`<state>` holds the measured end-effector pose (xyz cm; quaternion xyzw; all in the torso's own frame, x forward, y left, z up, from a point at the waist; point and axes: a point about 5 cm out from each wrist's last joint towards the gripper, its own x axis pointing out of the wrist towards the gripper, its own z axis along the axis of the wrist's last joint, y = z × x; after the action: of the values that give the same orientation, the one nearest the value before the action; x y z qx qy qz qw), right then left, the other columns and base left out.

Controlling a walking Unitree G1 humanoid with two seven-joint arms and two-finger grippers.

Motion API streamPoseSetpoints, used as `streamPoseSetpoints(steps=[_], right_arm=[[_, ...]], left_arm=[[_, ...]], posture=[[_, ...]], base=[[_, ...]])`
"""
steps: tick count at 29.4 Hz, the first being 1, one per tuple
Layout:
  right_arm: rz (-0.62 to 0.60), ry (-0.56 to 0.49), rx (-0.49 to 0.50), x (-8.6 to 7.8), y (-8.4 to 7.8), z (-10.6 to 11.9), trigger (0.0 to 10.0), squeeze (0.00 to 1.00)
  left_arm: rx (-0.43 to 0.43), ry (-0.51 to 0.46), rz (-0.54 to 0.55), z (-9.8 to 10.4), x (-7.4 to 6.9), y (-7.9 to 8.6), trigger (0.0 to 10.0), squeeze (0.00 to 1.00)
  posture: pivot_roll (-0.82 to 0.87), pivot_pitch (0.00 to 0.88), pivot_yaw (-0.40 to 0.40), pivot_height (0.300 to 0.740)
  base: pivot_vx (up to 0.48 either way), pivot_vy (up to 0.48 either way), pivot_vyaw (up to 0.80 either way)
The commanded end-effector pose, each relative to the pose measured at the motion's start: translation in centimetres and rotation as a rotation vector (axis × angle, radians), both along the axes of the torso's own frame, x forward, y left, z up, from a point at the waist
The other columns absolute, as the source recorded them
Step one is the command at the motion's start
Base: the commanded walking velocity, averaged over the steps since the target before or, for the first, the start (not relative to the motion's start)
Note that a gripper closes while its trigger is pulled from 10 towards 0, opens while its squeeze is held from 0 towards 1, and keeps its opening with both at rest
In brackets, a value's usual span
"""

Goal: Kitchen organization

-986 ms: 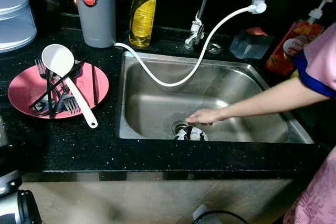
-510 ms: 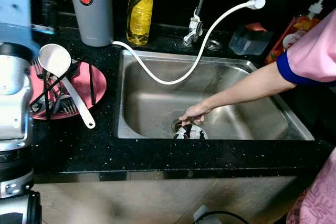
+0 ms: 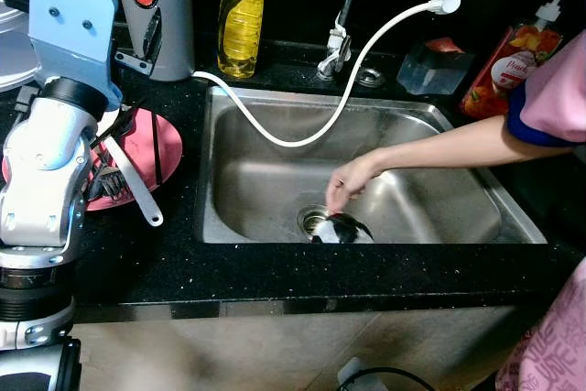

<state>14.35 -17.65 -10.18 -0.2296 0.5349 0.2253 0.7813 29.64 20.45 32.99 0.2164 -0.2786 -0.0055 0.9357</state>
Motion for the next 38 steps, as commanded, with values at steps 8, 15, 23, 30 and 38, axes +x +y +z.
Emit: streamPoseSetpoints(steps=[8, 15, 23, 30, 38], right_arm=[[-0.017, 0.004, -0.017, -0.2, -0.9, 0.0, 10.0, 0.00], [-0.019, 0.003, -0.015, -0.1, -0.9, 0.0, 10.0, 0.00], [-0.020, 0.005, -0.014, -0.2, -0.8, 0.0, 10.0, 0.00], [-0.020, 0.006, -0.014, -0.2, -0.8, 0.0, 10.0, 0.00], [-0.021, 0.006, -0.013, -0.3, -0.8, 0.0, 10.0, 0.00]], left_arm=[[-0.012, -0.019, -0.033, 0.0, -0.1, -0.6, 0.0, 0.00], [0.004, -0.021, -0.023, 0.0, -0.1, -0.6, 10.0, 0.00], [-0.018, -0.008, -0.123, -0.2, -0.3, -1.5, 10.0, 1.00], [0.009, 0.002, -0.118, -0.4, -0.3, -1.8, 10.0, 1.00], [0.016, 0.033, -0.178, -1.2, -0.3, -2.9, 10.0, 0.00]], posture=[[0.25, 0.000, -0.112, 0.740], [0.25, 0.000, -0.110, 0.740], [0.25, 0.000, -0.109, 0.740], [0.25, 0.000, -0.108, 0.740], [0.24, 0.000, -0.107, 0.740]], base=[[0.000, 0.000, 0.00], [0.000, 0.000, 0.00], [0.000, 0.000, 0.00], [0.000, 0.000, 0.00], [0.000, 0.000, 0.00]])
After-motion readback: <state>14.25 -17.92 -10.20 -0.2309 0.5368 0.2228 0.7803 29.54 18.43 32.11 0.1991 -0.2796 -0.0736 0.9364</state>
